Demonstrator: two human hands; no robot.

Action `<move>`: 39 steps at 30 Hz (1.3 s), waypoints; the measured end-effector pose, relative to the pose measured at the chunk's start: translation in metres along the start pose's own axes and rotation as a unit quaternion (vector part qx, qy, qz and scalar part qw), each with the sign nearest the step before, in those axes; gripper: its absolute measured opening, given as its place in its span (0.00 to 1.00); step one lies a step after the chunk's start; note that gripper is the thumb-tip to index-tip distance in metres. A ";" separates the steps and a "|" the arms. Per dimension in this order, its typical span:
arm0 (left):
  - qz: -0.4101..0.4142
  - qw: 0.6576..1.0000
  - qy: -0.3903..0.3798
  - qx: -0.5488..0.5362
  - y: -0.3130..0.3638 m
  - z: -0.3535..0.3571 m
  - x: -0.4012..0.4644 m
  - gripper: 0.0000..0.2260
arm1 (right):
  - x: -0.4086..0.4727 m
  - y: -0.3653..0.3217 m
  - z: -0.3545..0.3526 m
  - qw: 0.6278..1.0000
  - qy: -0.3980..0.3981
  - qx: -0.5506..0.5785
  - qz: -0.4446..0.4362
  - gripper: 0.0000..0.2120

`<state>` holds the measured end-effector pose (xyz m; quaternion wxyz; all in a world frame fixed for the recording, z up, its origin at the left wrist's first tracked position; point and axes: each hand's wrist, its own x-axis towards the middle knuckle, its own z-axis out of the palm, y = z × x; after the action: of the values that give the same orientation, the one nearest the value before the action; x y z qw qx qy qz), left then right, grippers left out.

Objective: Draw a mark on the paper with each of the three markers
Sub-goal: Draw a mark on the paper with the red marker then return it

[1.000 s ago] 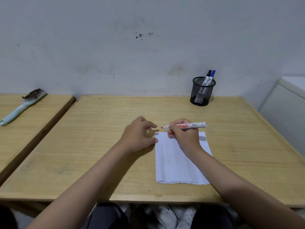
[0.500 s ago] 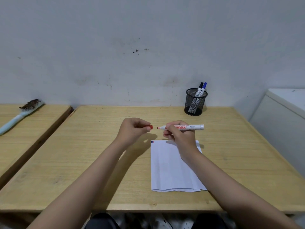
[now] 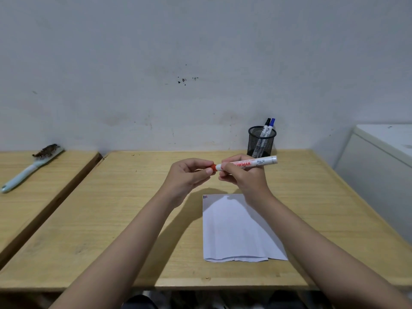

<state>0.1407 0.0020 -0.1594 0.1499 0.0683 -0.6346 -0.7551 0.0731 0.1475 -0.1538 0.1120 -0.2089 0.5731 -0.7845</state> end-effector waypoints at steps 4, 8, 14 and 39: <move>0.051 0.998 0.011 0.024 0.004 0.000 -0.004 0.08 | -0.001 -0.007 0.001 0.999 -0.043 -0.006 0.000 0.05; 0.113 0.991 0.042 0.061 0.006 0.005 -0.007 0.07 | -0.001 0.000 0.008 0.997 -0.025 0.069 0.026 0.05; 0.122 0.979 0.147 0.076 0.003 0.009 0.001 0.05 | 0.006 0.010 0.016 0.990 0.050 0.040 0.123 0.11; 0.112 0.950 0.087 0.279 -0.007 0.077 0.106 0.16 | 0.108 -0.080 -0.098 0.893 0.169 -0.320 -0.268 0.13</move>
<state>0.0171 0.0420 -0.1424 0.2638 0.1012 -0.8078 -0.5173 -0.0629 0.2115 -0.0818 -0.2744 -0.2434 0.7255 -0.5824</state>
